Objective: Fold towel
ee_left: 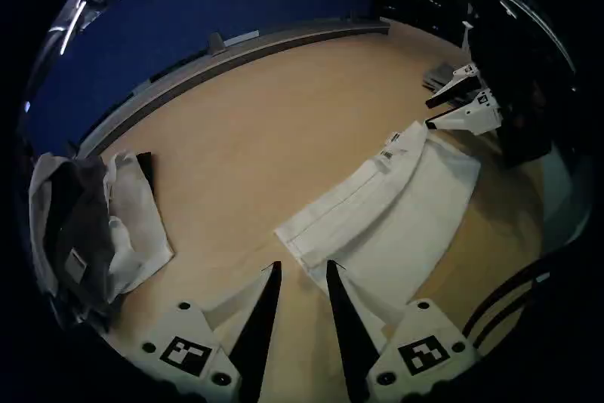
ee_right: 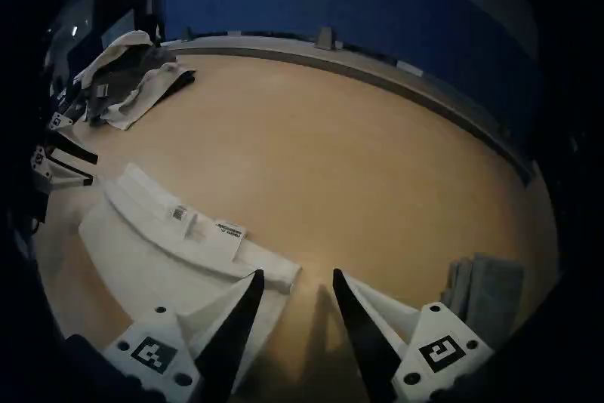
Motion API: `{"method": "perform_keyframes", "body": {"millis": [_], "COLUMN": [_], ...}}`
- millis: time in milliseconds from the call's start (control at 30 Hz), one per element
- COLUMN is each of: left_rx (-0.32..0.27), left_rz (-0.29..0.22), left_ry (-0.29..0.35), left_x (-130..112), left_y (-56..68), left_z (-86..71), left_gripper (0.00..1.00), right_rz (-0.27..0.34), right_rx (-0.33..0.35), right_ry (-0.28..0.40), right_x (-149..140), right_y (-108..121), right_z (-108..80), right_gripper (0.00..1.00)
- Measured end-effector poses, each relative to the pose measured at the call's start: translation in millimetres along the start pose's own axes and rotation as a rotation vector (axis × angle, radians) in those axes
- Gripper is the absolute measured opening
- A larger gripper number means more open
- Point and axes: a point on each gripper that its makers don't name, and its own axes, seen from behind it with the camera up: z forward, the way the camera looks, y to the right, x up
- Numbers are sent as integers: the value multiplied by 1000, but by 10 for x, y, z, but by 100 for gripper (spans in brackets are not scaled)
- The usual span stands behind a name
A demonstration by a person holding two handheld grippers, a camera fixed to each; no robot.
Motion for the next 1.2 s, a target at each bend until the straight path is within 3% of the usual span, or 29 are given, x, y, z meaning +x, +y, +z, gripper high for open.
{"method": "perform_keyframes", "body": {"millis": [167,333,467,700,900,1200], "left_rx": [33,59,69,101,122,102], "left_rz": [4,-39,-68,-62,-98,-123], "left_ry": [-20,-4,4,6,3,16], "left_x": [-44,27,82,118,110,129], "left_y": [-88,-176,-225,-338,-426,-396], "left_z": [101,113,136,170,178,95], "left_gripper": [44,44,45,45,46,70], "right_rz": [-11,-12,3,13,19,9], "right_rx": [-20,-36,-42,-78,-84,-65], "right_ry": [3,12,22,37,50,62], "right_x": [34,55,76,130,176,214], "right_y": [38,77,107,187,199,143], "right_z": [-11,-25,-41,-71,-101,-183], "right_gripper": [85,100,100,100,100,100]}}
